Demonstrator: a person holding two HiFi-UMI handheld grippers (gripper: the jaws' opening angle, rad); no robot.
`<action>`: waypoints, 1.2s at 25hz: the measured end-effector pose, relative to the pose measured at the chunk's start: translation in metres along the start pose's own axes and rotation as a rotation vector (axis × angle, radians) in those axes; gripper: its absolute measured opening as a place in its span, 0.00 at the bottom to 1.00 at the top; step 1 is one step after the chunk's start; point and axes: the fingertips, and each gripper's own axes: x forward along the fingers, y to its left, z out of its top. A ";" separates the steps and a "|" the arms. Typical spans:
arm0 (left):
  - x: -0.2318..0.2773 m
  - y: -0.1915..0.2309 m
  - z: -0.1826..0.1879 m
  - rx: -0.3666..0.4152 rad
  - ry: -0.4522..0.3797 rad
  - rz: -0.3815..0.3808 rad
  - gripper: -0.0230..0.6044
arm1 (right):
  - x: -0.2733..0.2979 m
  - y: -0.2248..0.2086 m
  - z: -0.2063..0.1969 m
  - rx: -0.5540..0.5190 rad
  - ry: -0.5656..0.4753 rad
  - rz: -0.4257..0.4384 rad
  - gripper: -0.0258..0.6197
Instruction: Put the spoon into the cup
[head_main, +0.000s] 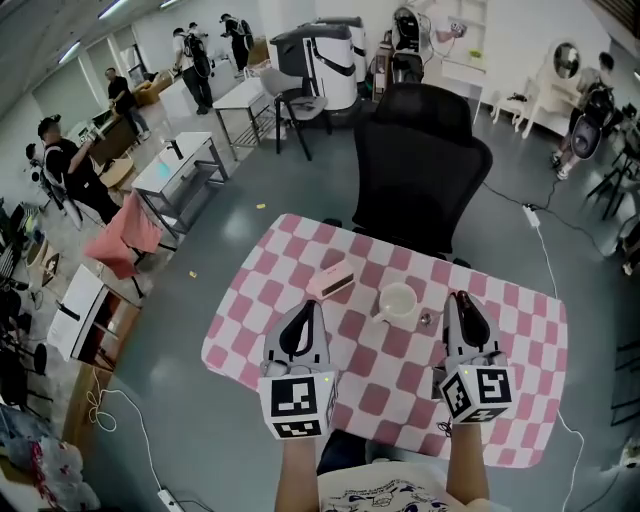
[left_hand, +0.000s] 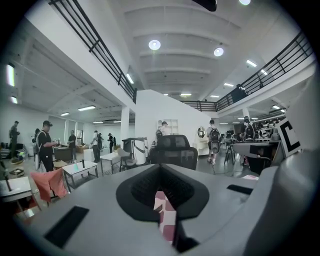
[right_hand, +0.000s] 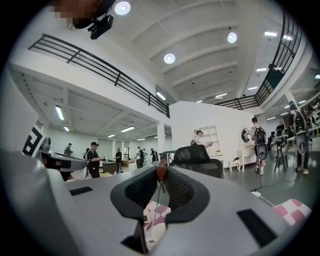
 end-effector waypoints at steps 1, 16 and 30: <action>0.011 0.004 -0.001 -0.003 0.005 -0.006 0.06 | 0.010 0.000 -0.002 0.000 0.004 -0.005 0.14; 0.112 0.029 -0.051 -0.018 0.118 -0.130 0.06 | 0.093 -0.014 -0.069 0.004 0.122 -0.091 0.14; 0.153 0.008 -0.101 -0.018 0.205 -0.211 0.06 | 0.130 -0.031 -0.134 0.010 0.245 -0.069 0.14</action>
